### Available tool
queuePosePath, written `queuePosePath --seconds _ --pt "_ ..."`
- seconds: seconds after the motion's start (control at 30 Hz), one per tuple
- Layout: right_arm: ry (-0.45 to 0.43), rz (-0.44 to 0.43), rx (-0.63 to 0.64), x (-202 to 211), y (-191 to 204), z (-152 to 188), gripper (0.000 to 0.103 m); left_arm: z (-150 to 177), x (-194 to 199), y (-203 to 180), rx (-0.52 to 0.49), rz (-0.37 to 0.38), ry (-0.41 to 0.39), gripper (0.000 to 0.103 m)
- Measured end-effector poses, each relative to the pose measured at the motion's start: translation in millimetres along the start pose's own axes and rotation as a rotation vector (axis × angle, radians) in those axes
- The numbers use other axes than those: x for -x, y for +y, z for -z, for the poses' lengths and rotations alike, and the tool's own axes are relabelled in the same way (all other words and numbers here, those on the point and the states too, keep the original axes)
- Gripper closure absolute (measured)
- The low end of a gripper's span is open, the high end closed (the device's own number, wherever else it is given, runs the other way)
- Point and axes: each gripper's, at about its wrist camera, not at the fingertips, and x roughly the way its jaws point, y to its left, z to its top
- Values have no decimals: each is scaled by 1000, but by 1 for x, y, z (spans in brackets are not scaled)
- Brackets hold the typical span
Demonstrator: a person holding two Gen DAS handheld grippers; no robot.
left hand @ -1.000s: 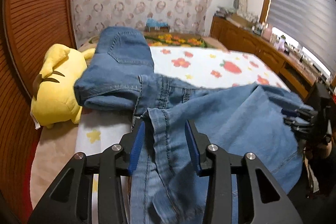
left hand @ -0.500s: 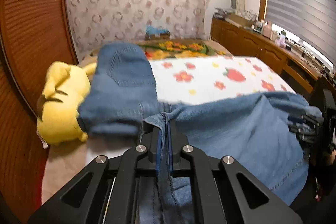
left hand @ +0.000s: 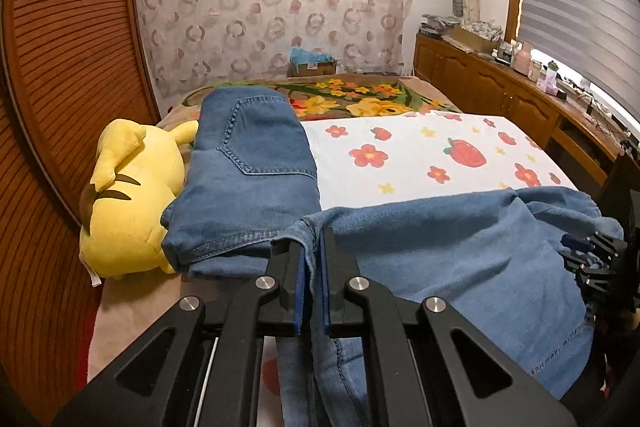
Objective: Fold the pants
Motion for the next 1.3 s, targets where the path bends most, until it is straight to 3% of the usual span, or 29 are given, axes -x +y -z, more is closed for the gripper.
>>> queuePosePath --seconds 0.07,0.13,0.23,0.3,0.37,0.87,1.3 --pt "0 1 1 0 0 1 61 0 3 -2 -9 -6 -2 71" --pt "0 0 0 0 0 0 61 1 8 -4 -13 -9 -15 57" --pt "0 1 1 -1 0 0 61 2 13 -7 -13 11 -19 55" --pt "0 0 1 -1 0 0 61 5 17 -12 -17 19 -25 48" --pt "0 1 1 -1 0 0 61 10 21 -19 -19 38 -30 20" --pt "1 1 -1 -3 0 2 61 52 26 -86 -8 155 -15 19" --pt "1 4 -5 -2 -1 3 61 66 21 -109 4 182 10 19"
